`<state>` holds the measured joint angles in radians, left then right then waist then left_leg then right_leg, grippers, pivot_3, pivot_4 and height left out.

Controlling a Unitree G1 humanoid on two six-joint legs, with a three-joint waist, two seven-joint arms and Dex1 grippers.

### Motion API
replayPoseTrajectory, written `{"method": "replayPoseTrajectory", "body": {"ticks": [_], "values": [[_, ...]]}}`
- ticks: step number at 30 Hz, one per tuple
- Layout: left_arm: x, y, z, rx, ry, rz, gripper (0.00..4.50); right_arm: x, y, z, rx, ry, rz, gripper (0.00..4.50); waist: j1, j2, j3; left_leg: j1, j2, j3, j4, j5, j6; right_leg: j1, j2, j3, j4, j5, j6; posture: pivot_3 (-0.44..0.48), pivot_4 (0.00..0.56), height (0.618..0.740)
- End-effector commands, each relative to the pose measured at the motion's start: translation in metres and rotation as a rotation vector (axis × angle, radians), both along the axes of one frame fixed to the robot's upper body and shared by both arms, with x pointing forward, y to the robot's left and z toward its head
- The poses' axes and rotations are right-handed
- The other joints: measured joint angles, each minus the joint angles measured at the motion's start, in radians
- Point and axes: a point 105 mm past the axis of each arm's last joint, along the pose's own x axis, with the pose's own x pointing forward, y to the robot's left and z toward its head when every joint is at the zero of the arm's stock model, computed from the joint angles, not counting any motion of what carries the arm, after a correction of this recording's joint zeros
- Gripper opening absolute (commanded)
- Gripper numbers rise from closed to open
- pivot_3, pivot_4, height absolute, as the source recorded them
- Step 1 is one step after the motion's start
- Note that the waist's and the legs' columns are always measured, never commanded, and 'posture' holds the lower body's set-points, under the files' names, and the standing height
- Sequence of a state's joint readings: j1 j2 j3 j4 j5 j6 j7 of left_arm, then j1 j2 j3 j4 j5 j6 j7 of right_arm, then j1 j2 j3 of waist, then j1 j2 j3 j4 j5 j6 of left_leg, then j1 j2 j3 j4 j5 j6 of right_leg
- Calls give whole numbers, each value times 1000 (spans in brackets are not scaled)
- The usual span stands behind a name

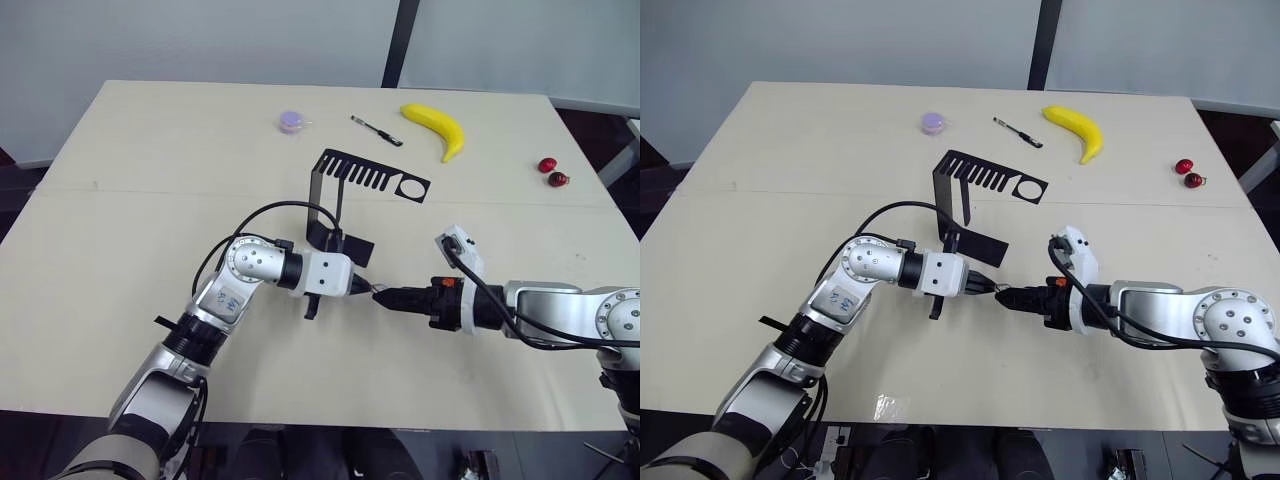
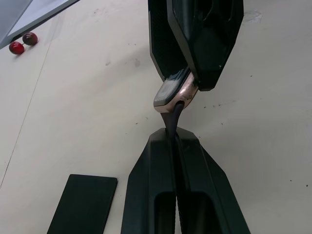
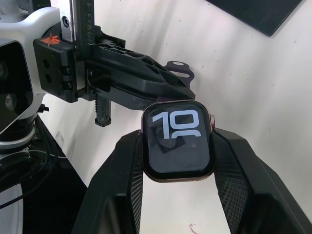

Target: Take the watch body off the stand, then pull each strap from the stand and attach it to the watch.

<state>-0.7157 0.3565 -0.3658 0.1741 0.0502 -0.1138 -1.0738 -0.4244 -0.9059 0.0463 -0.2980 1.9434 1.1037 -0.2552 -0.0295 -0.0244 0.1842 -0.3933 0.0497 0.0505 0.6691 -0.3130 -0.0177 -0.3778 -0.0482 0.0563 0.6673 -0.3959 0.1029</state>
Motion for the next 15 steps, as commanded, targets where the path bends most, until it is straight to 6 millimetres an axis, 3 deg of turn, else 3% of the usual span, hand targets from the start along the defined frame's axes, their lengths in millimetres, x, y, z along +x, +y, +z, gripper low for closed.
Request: {"method": "replayPoseTrajectory", "body": {"ticks": [1,10,15], "values": [[-8,-17,17,-46,-58,-65,0,-14,17,7,50,-22,97,1524,0,0,0,0,0,0,0,0,0,0,0,0,0,0,0,0,150,740],[-7,-14,20,-45,-64,-65,0,-9,7,4,16,-8,44,1524,0,0,0,0,0,0,0,0,0,0,0,0,0,0,0,0,150,740],[-4,4,23,-33,-25,-28,0,-9,-5,6,-40,-23,22,1524,0,0,0,0,0,0,0,0,0,0,0,0,0,0,0,0,150,740]]}}
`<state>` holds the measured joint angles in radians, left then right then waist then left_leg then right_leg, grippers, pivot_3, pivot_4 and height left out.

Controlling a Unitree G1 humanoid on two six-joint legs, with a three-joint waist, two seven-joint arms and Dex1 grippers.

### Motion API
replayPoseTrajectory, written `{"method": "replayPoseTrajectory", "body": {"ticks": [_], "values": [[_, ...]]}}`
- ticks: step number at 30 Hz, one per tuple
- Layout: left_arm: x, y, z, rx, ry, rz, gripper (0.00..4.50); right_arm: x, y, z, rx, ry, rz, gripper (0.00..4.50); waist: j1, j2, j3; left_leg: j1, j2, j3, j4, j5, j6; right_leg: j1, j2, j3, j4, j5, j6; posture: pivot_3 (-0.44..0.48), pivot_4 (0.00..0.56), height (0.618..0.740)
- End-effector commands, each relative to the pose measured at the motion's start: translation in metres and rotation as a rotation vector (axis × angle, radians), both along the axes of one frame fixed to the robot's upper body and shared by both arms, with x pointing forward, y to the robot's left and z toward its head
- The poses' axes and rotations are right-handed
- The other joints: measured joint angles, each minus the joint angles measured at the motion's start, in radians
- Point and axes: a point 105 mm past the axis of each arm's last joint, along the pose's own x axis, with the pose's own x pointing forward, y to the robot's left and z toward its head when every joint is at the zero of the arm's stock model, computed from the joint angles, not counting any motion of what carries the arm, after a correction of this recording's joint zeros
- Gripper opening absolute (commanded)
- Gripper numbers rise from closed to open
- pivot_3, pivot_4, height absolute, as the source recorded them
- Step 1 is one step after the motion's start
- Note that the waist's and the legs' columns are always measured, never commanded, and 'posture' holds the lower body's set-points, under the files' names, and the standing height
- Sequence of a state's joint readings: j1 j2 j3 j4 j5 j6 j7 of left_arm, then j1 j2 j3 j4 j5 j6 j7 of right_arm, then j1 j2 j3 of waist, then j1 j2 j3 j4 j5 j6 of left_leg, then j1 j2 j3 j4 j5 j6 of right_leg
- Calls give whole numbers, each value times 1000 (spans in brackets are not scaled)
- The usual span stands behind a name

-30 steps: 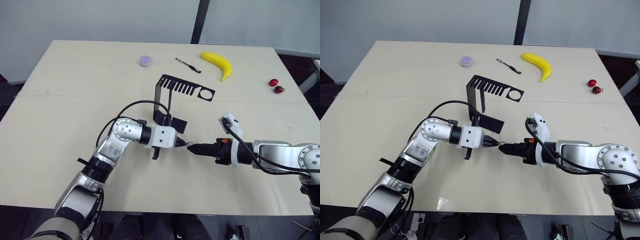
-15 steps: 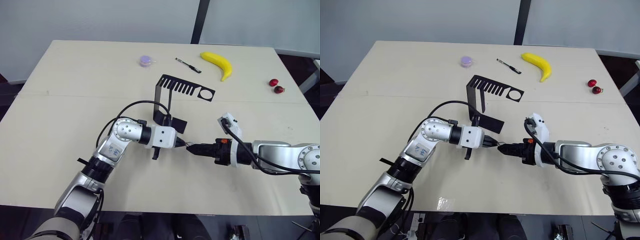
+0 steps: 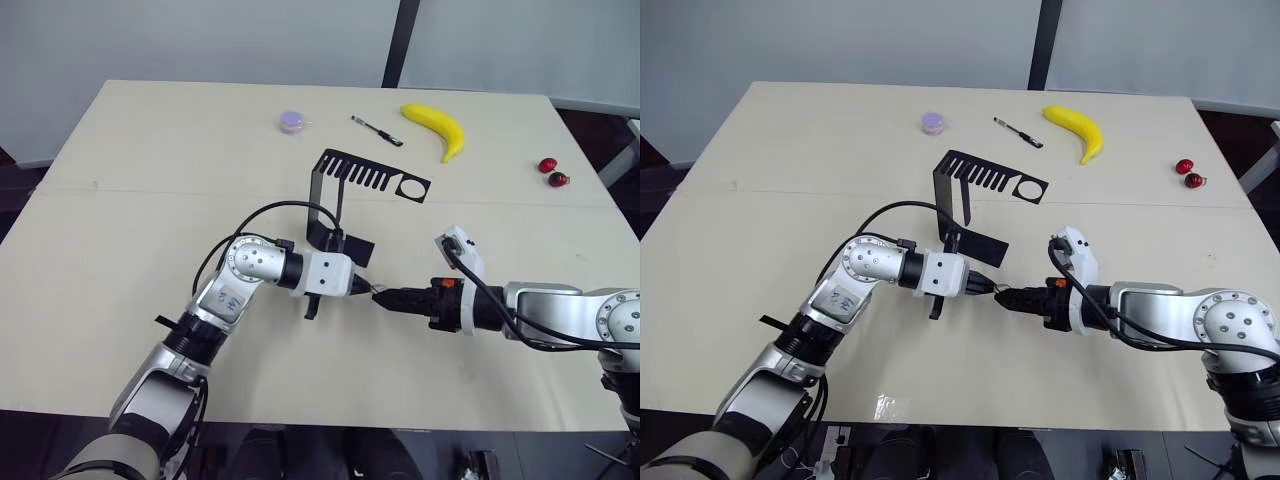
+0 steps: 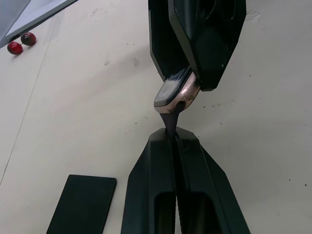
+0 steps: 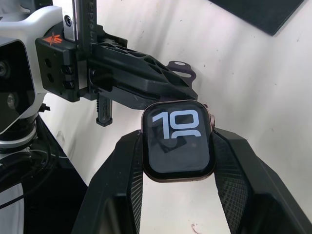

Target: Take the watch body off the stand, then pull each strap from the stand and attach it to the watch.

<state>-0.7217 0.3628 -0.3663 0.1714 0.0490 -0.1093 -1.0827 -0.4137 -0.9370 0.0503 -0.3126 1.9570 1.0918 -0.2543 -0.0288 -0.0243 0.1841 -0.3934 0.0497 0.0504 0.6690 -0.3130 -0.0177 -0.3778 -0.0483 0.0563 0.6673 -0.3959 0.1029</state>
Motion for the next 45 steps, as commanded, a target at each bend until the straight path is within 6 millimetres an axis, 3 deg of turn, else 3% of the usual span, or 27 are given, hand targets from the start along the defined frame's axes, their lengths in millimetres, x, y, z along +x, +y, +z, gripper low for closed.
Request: {"method": "replayPoseTrajectory", "body": {"ticks": [1,4,8,11,12,19,29,37,40,45], "values": [[-6,5,23,-45,3,-27,0,-7,-3,7,-39,-30,27,1524,-1,0,0,0,0,0,0,0,0,0,0,0,0,0,0,0,150,740],[-13,24,24,-11,92,-36,857,-15,-5,10,-170,-162,110,1524,-4,0,0,0,1,0,0,0,0,0,1,0,0,0,0,0,150,740],[-32,45,33,-16,292,-84,2847,-18,-7,14,-241,-298,178,1524,-4,0,0,1,1,0,-1,0,0,0,1,0,0,0,0,0,150,740],[-39,56,42,-24,341,-98,4321,-28,-7,14,-362,-518,302,1524,5,0,0,0,0,-1,-1,0,0,0,1,0,-3,0,0,0,150,740],[-37,57,43,-25,326,-86,4467,-32,-7,12,-400,-586,354,1524,6,0,0,-1,-1,-3,0,0,0,0,1,-1,-4,0,0,0,150,740],[-37,55,36,-15,257,-79,4467,-45,-10,-3,-477,-845,551,1524,6,0,0,-1,-2,-4,2,0,0,3,2,-1,-6,0,1,0,150,740],[-47,59,38,-31,292,-114,4467,-47,-9,-4,-429,-884,564,1524,1,0,0,2,-1,-4,3,0,0,3,3,1,-3,0,0,0,150,740],[-37,84,30,37,301,-49,4467,-32,13,2,-335,-918,570,1524,-2,0,0,3,-1,-4,4,0,0,3,4,1,-1,0,0,0,150,740],[-29,95,26,66,284,-7,4467,-24,26,-8,-305,-885,582,1524,-1,0,0,3,-2,-4,5,0,0,2,3,1,0,0,0,0,150,740],[-29,99,19,75,286,3,4467,-7,25,-46,-435,-825,616,1524,1,0,0,2,-2,-4,7,-1,1,2,2,1,5,0,0,0,150,740]]}}
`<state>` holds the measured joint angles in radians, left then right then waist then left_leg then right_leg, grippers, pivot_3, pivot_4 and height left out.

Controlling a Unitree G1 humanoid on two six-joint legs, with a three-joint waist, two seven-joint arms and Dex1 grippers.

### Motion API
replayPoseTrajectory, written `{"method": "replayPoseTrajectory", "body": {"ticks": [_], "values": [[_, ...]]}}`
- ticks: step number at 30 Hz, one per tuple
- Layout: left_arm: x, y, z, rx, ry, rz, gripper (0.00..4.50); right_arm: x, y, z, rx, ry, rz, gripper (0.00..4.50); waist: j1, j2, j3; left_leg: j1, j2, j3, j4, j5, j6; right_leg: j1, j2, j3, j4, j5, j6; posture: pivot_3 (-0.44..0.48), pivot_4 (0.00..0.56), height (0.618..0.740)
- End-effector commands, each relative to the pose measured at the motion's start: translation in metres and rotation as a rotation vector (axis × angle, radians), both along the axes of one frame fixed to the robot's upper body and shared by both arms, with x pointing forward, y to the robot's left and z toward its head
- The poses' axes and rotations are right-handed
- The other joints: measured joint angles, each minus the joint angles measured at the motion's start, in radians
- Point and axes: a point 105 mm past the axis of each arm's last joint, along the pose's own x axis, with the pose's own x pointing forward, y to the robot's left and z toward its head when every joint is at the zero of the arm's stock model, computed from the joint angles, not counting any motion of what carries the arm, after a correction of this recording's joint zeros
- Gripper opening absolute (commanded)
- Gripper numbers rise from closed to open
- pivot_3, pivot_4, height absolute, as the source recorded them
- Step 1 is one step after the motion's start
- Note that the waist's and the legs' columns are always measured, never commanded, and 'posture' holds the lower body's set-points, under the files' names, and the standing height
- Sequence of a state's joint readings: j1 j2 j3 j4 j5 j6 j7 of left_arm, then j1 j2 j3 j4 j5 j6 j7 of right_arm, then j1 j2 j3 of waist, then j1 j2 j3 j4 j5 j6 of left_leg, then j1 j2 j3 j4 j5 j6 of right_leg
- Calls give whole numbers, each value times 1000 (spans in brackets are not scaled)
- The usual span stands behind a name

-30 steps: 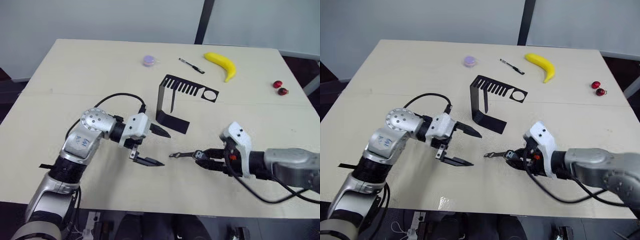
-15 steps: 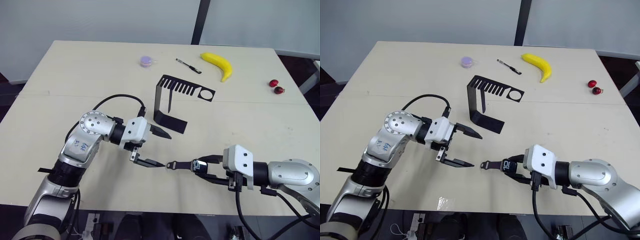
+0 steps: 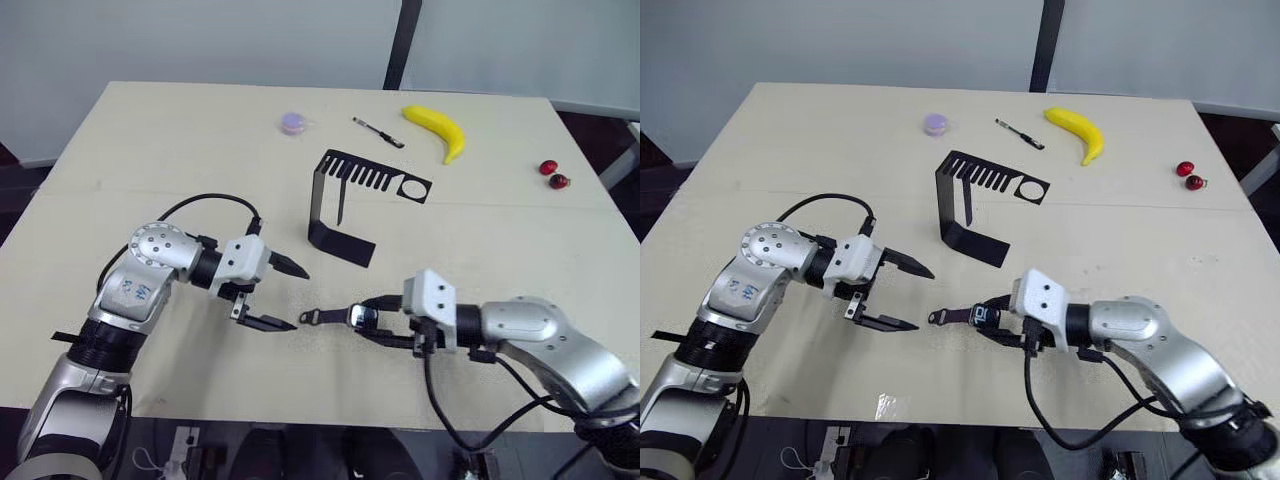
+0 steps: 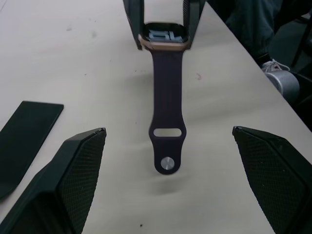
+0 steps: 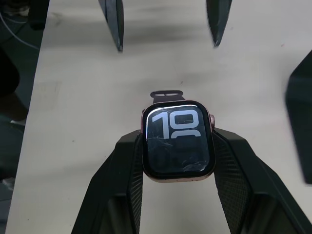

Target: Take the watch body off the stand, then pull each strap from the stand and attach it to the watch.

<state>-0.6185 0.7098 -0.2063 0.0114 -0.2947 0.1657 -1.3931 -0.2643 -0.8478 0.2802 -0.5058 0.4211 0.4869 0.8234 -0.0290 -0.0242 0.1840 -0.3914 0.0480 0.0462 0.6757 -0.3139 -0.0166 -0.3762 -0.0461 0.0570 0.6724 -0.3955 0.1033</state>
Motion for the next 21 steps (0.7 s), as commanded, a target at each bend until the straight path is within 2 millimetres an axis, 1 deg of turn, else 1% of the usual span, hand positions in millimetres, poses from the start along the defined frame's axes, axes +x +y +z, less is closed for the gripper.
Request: {"method": "replayPoseTrajectory", "body": {"ticks": [1,4,11,13,16,17,18,21], "values": [[-4,3,-1,15,-38,-11,4467,7,-1,-12,-70,-24,11,1524,1,0,0,0,0,0,0,0,0,0,-1,0,0,0,0,0,150,740],[-4,6,-8,27,-44,4,4467,13,0,-10,-86,-35,15,1524,-3,0,0,0,0,0,1,0,1,0,-1,0,0,0,0,0,150,740],[-3,5,-10,6,-48,25,4467,17,-2,-11,-123,-32,25,1524,-2,0,0,0,0,0,1,-1,0,-1,0,0,2,0,0,0,150,740],[-3,5,-9,-13,-43,43,4500,15,-9,-8,-132,-29,22,2551,-2,0,0,0,0,0,1,-1,0,-1,-1,0,2,0,0,0,150,740],[0,10,-6,-41,-33,98,4500,9,-22,3,-125,-29,3,3804,-1,0,0,0,0,0,1,-1,1,-1,-1,0,2,0,0,0,150,740],[0,15,-4,-63,-13,134,4500,4,-31,10,-106,-15,-11,4337,0,0,0,0,0,0,1,-1,1,-1,-1,0,2,0,0,0,150,740],[0,21,-1,-93,14,176,4500,-2,-42,17,-85,-2,-31,4429,1,0,0,0,0,0,2,-1,1,0,-1,0,2,0,0,0,150,740],[-8,40,7,-174,108,280,4500,-19,-71,32,-25,38,-99,4429,1,0,0,-1,0,-2,1,-2,2,0,-1,-1,2,0,0,0,150,740]]}}
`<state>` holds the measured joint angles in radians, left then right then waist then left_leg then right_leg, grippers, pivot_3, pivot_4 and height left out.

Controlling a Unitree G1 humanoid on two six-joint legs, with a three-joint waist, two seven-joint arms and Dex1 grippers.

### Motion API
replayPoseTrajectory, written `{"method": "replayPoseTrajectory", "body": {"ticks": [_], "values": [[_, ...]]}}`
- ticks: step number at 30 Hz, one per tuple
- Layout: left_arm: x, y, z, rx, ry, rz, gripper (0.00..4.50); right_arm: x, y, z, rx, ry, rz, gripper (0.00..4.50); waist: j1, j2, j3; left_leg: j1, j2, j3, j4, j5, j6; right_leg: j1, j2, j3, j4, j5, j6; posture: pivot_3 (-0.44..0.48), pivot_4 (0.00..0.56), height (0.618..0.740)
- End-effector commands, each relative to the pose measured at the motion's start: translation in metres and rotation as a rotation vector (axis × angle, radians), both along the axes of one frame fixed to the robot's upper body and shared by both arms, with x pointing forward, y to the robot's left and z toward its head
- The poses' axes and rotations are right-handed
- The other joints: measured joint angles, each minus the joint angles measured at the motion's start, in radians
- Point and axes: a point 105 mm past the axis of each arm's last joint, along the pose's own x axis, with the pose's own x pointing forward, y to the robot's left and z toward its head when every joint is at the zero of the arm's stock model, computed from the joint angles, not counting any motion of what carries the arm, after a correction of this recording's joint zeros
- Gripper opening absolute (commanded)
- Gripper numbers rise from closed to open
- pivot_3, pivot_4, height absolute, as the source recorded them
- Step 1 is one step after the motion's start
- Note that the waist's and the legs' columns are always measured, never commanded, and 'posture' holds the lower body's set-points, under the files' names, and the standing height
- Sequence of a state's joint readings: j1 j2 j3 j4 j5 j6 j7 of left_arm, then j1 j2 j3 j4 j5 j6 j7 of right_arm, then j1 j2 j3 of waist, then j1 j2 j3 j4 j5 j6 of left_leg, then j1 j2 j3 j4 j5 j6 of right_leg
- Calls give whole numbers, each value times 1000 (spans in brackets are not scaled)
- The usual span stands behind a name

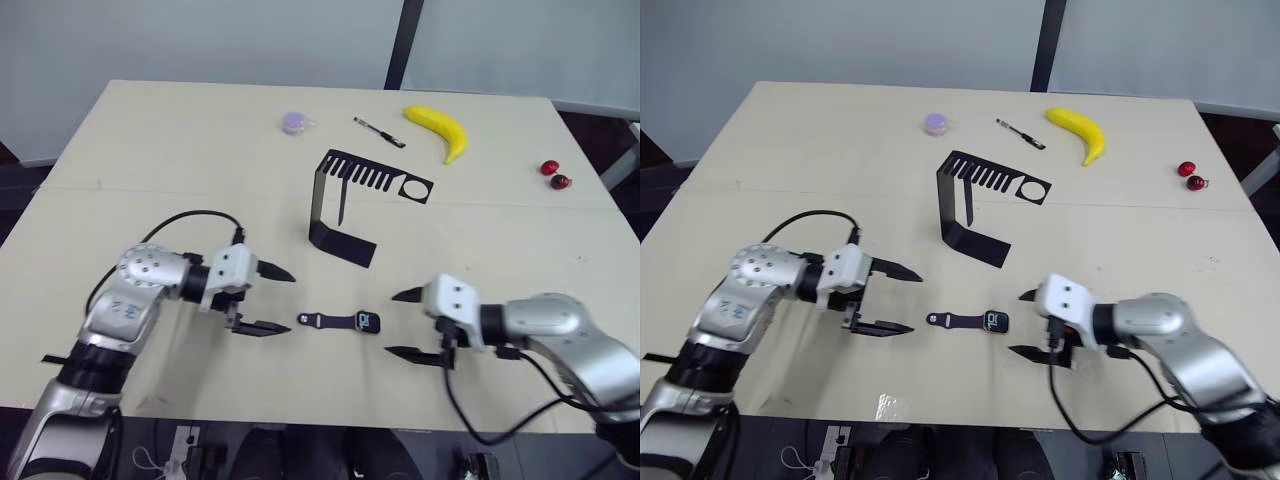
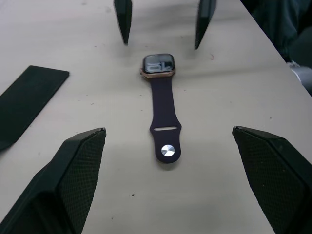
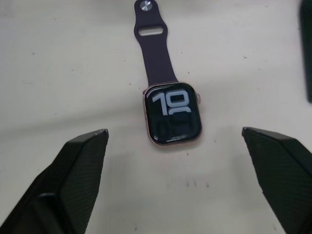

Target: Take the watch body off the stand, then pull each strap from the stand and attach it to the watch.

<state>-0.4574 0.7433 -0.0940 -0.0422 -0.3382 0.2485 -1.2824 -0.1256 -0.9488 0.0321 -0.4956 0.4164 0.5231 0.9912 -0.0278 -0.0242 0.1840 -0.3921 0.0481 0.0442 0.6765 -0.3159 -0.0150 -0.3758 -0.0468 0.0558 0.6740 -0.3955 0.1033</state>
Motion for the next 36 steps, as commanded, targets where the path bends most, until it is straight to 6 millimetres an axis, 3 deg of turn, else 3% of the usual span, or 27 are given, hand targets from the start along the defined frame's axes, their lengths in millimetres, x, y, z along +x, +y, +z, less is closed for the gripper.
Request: {"method": "replayPoseTrajectory", "body": {"ticks": [1,6,9,12,15,18,25,28,34,36], "values": [[-9,21,22,-111,46,105,4500,-19,-25,31,80,-12,-39,4429,-2,0,0,0,0,0,0,0,0,0,0,0,0,0,0,0,150,740],[-17,70,29,-150,137,312,4500,-31,-82,39,116,-21,-272,4429,-2,0,0,3,0,0,0,0,0,3,1,1,-2,0,0,0,150,740],[-14,95,31,-110,103,417,4500,-37,-100,39,127,-27,-351,4429,-1,0,0,3,-1,0,-2,0,0,4,1,1,-6,0,0,0,150,740],[-12,102,32,-98,75,452,4500,-38,-105,39,141,-36,-383,4429,-1,0,0,4,-1,0,-3,0,0,5,1,1,-8,0,0,0,150,740],[-5,85,36,-160,37,438,4500,-33,-93,36,206,-25,-366,4429,0,0,0,5,-1,1,-3,0,0,5,1,1,-8,0,0,0,150,740],[-4,59,41,-259,-4,398,4500,-21,-65,31,258,-31,-313,4429,-2,0,0,5,-1,1,-3,0,-1,5,1,1,-6,0,0,0,150,740],[3,11,44,-451,-104,483,4500,38,-9,24,401,-101,-344,4429,-8,-1,-1,3,0,2,0,0,-3,0,2,3,1,0,0,0,150,740],[0,-8,38,-451,-162,497,4500,64,17,14,429,-79,-364,3619,-8,-1,-1,3,0,2,1,-1,-3,0,2,3,1,0,0,0,150,740],[1,-31,43,-537,-193,566,4500,106,45,5,434,-81,-448,716,-7,-1,-1,2,0,2,3,-1,-3,-1,1,3,4,0,0,0,150,740],[2,-36,43,-543,-192,581,4500,116,50,2,417,-85,-468,80,-5,-1,-1,2,0,2,4,-1,-3,-1,1,3,4,0,0,0,150,740]]}}
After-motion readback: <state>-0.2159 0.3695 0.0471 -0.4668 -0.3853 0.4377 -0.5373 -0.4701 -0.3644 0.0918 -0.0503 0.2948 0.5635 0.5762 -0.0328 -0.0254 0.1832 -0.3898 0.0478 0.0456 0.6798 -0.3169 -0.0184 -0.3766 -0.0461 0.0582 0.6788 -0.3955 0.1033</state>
